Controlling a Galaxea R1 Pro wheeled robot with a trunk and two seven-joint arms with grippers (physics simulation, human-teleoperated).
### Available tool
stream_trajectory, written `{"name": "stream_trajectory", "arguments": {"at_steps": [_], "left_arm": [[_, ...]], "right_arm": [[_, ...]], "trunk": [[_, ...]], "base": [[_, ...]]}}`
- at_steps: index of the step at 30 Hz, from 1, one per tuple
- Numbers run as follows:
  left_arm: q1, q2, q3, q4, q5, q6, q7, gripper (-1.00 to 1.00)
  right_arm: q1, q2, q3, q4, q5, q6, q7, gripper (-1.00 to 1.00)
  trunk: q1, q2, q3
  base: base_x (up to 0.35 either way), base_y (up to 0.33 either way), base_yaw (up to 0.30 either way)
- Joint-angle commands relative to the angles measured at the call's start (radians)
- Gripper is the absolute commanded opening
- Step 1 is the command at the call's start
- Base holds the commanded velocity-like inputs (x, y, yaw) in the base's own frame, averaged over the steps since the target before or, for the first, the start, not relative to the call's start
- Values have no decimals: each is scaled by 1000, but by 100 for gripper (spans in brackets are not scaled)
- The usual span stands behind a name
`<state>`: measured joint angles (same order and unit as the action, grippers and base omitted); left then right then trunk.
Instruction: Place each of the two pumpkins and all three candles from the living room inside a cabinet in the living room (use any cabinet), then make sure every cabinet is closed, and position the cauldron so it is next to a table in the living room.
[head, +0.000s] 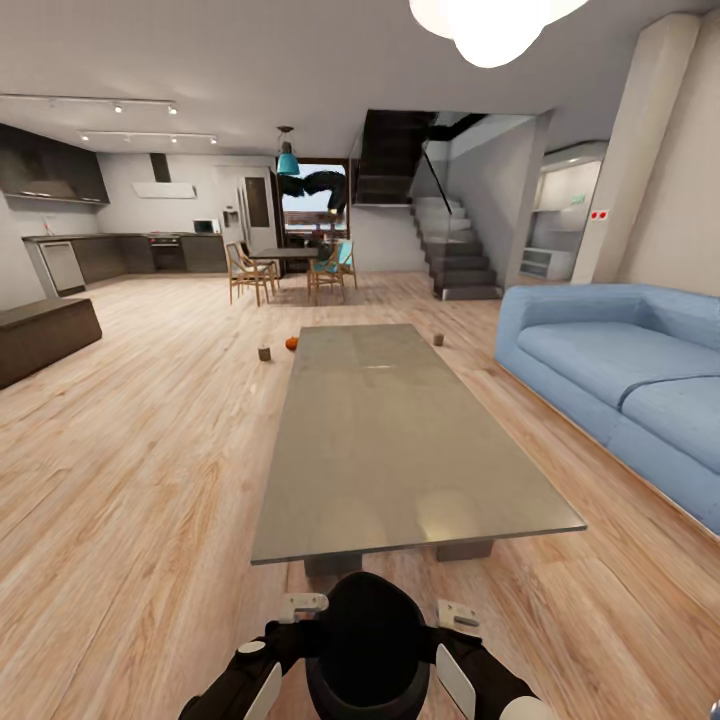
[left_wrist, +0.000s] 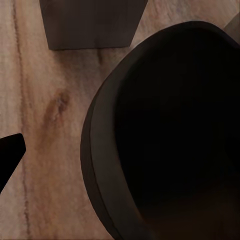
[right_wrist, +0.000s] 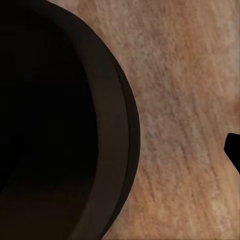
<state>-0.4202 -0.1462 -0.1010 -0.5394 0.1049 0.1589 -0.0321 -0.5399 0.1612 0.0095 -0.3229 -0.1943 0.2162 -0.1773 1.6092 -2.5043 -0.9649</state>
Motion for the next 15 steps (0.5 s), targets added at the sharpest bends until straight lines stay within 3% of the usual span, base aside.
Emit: {"name": "stream_trajectory", "arguments": {"at_steps": [1, 15], "left_arm": [[0, 1, -2, -2, 10, 6, 0, 100], [0, 1, -3, -2, 10, 4, 1, 100]], "right_arm": [[0, 0, 1, -2, -8, 5, -5, 100], [0, 0, 1, -1, -8, 6, -5, 100]], "trunk": [[0, 0, -1], [0, 0, -1]], "base": [[0, 0, 0], [-60, 0, 0]]}}
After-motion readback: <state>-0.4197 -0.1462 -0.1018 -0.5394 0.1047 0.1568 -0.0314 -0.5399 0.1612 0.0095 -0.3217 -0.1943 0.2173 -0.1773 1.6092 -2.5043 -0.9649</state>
